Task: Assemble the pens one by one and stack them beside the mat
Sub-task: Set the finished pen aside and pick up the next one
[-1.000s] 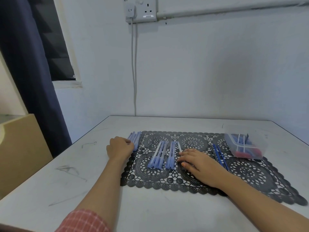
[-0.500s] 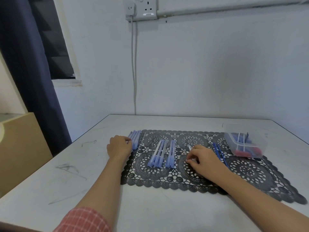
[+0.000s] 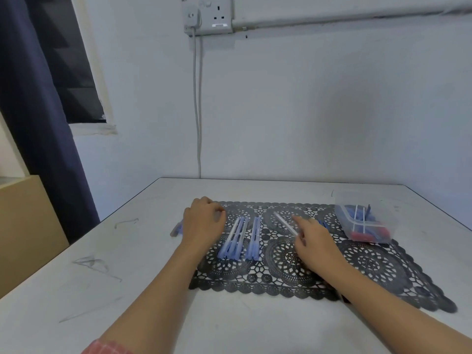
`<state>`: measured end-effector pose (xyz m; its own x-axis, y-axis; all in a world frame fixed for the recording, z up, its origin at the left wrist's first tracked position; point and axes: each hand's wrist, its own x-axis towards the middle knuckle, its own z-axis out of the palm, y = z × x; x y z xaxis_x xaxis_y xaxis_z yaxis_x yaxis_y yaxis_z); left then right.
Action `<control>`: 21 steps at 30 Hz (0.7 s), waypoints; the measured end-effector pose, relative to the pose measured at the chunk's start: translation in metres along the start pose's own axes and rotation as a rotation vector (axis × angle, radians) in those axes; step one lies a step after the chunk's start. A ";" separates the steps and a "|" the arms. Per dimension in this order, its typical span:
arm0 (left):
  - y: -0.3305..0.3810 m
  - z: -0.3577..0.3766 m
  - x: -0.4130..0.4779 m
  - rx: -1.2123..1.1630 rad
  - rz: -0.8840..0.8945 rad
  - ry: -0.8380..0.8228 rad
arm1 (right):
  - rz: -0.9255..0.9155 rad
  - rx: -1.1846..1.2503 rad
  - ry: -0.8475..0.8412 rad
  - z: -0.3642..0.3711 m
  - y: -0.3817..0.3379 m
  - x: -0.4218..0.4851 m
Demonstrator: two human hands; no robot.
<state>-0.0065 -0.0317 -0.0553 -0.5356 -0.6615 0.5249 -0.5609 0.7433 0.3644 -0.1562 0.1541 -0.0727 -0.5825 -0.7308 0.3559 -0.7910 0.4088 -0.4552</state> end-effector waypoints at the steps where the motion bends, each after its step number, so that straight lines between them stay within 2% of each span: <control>1: 0.009 0.000 -0.005 -0.050 0.045 -0.001 | -0.020 0.036 0.029 0.000 0.000 0.001; 4: 0.034 0.002 -0.022 -0.171 0.230 -0.059 | -0.107 0.108 0.127 -0.001 -0.002 0.000; 9: 0.060 0.007 -0.040 -0.209 0.475 -0.134 | -0.256 0.227 0.265 -0.003 -0.007 -0.003; 16: 0.059 0.009 -0.039 -0.252 0.490 -0.089 | -0.405 0.465 0.307 -0.009 -0.016 -0.011; 21: 0.057 0.010 -0.037 -0.273 0.485 -0.040 | -0.351 0.510 0.227 -0.009 -0.014 -0.013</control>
<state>-0.0249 0.0341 -0.0618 -0.7181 -0.2365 0.6545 -0.0628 0.9587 0.2774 -0.1394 0.1629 -0.0639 -0.3751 -0.6169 0.6919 -0.7860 -0.1841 -0.5903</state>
